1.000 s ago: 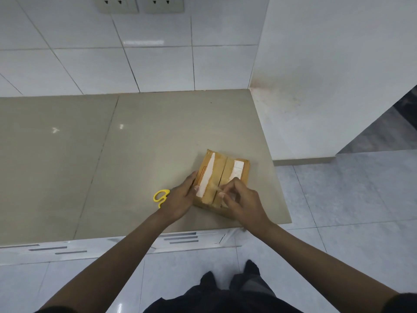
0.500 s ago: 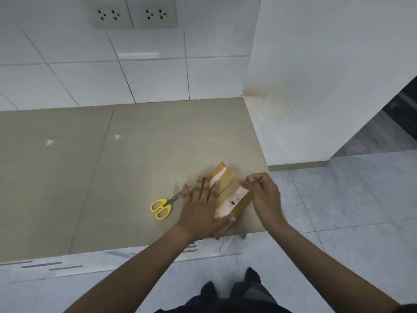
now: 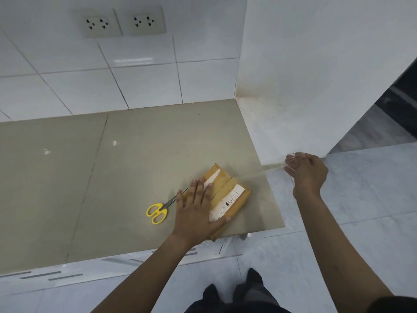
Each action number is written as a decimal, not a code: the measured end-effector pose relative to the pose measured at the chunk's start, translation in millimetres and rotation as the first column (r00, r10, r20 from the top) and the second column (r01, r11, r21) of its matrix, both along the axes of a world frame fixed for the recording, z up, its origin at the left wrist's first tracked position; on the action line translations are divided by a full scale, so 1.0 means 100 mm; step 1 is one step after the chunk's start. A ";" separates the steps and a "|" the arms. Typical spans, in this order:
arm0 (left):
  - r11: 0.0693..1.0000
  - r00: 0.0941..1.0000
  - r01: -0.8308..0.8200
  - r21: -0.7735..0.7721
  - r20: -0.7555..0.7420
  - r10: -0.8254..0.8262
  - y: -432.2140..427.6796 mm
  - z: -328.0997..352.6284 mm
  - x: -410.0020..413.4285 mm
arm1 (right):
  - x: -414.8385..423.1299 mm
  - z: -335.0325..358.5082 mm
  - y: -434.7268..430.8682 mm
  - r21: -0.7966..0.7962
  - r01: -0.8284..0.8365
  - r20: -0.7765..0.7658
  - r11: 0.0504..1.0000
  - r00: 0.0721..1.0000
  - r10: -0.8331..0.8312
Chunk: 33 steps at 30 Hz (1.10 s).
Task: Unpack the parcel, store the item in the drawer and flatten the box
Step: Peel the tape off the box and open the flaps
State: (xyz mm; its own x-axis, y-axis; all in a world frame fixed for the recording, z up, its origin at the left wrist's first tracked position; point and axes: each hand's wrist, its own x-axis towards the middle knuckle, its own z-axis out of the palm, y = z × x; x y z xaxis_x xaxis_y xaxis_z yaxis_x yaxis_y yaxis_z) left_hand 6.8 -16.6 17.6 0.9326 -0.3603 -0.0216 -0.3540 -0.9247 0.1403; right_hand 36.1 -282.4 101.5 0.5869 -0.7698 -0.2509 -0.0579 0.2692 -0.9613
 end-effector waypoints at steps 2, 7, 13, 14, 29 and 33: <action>1.000 1.000 -0.011 -0.008 0.011 0.011 -0.01 0.00 -0.01 | 0.03 0.00 0.02 -0.052 0.060 0.030 0.997 0.998 -0.059; 0.999 0.999 -0.029 -0.039 0.024 0.030 -0.01 0.02 -0.04 | 0.12 0.00 0.06 -0.108 0.164 0.089 0.981 0.984 -0.154; 0.996 0.998 0.037 -0.086 0.056 -0.033 0.14 -0.02 -0.10 | 0.19 0.00 -0.03 -0.097 0.272 0.126 0.957 0.957 -0.259; 0.995 0.997 0.050 -0.086 0.054 -0.046 0.16 -0.02 -0.09 | 0.19 -0.02 -0.05 -0.096 0.281 0.116 0.955 0.956 -0.270; 0.992 0.994 0.101 -0.072 0.054 -0.097 0.20 -0.05 -0.02 | 0.18 -0.03 -0.25 -0.064 0.357 0.130 0.932 0.929 -0.347; 0.995 0.997 0.081 -0.056 0.019 -0.080 0.14 0.00 0.03 | 0.09 0.12 -0.53 0.022 0.514 0.223 0.857 0.833 -0.506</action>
